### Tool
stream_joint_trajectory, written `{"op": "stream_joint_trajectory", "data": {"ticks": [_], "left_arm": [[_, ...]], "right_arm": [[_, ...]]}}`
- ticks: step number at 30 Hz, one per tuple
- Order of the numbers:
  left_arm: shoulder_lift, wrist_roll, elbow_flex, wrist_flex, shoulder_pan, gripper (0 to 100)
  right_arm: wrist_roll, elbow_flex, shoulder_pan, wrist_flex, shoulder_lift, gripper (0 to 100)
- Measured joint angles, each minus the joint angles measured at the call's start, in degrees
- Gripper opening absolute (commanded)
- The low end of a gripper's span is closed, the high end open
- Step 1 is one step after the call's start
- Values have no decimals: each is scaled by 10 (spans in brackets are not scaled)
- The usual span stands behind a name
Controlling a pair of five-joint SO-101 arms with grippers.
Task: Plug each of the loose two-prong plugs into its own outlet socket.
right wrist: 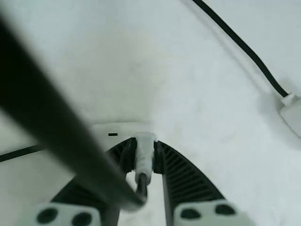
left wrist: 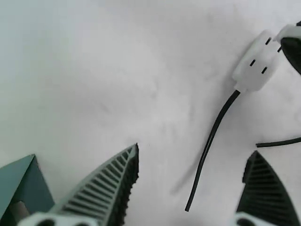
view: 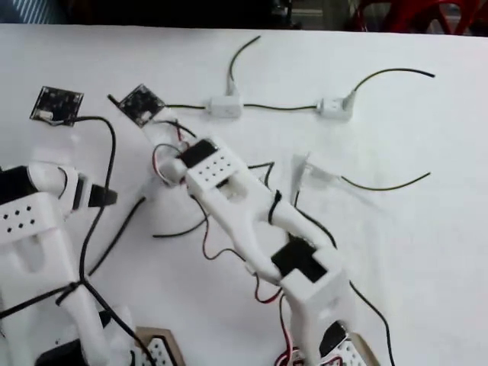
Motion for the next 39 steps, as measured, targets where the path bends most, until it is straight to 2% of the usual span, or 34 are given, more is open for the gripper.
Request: {"op": "stream_joint_trajectory", "data": {"ticks": [7, 39], "left_arm": [[-40, 7, 7, -4, 0, 347], [-43, 7, 26, -4, 0, 347]], "right_arm": [[6, -106, -4, 87, 67, 18], [19, -149, -1, 105, 149, 17]]}}
